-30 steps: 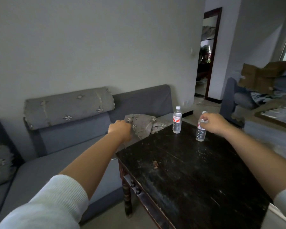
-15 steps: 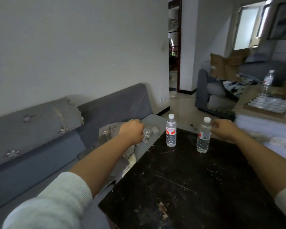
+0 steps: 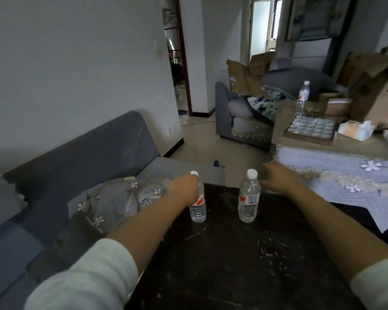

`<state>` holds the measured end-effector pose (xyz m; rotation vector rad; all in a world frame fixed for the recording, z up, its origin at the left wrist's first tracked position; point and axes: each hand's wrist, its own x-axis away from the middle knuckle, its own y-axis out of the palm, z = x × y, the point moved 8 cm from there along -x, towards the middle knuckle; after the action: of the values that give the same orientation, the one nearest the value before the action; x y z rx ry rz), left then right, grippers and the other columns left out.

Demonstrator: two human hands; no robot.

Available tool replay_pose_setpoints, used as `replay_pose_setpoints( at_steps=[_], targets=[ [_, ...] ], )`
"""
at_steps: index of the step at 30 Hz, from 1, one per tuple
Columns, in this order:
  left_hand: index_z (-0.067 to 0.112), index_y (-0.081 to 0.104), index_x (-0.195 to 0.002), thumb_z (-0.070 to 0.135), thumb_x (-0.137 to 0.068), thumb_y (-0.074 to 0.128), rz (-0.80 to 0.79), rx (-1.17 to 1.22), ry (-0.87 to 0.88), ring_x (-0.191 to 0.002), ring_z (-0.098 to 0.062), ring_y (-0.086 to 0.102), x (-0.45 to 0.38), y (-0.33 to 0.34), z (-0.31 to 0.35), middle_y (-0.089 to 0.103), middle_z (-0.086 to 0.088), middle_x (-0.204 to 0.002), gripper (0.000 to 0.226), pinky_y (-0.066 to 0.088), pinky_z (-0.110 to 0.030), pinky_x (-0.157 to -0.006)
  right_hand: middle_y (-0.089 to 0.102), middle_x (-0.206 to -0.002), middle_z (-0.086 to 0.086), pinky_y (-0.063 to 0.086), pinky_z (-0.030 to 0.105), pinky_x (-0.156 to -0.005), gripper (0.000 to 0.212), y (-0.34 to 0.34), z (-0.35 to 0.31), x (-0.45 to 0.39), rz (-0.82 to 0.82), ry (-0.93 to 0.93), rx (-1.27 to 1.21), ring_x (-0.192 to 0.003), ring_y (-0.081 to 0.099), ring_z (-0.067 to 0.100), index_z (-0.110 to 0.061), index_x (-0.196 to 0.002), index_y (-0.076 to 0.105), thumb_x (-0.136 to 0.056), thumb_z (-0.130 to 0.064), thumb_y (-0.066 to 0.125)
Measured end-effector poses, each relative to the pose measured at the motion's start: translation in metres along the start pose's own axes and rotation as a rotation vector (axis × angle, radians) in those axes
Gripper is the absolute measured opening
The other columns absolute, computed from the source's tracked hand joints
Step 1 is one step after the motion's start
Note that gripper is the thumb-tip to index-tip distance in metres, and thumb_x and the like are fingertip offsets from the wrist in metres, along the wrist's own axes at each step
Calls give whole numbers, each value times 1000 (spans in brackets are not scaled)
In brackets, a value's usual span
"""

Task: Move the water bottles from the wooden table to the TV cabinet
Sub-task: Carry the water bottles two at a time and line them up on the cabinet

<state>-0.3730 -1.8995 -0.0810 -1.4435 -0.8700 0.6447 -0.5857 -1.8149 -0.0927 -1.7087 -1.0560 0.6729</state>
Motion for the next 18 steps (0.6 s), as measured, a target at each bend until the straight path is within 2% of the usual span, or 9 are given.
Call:
replay_pose_setpoints(
  at_steps=[4,7,9,11,18],
  targets=[
    [6,39,-134,20,-97,45,-41,51,-38,-122,-30,52,-51,16,6,47,-15,-137,41,44,-36,-97,24,-152,14,34,38,-110,71,29,-7,-43,-62,-22,-42,-138,33,31,-12,-147,24,-88,-30,60],
    [8,31,-141,26,-98,42,-53,62,-51,-127,-33,46,-78,30,5,39,-18,-142,48,41,-39,-100,35,-146,16,41,37,-102,62,55,0,-65,-93,32,-40,-130,43,30,-13,-144,28,-91,-31,54],
    [8,35,-139,28,-99,41,-64,65,-47,-128,-32,45,-92,38,0,40,-18,-141,45,39,-38,-102,45,-134,17,46,35,-91,48,63,3,-74,-38,51,-16,-117,52,30,-9,-133,39,-92,-31,51],
    [6,39,-135,27,-98,43,-60,69,-45,-126,-31,46,-103,43,-5,43,-18,-139,43,39,-37,-101,48,-127,17,46,33,-84,40,63,3,-79,15,64,17,-110,54,30,-7,-124,43,-93,-30,50],
    [2,45,-131,25,-98,45,-89,161,-50,-123,-28,49,-113,54,-11,48,-17,-135,40,40,-32,-99,46,-128,17,45,28,-82,36,66,6,-62,63,118,22,-109,55,27,-1,-122,47,-95,-25,47]
  ],
)
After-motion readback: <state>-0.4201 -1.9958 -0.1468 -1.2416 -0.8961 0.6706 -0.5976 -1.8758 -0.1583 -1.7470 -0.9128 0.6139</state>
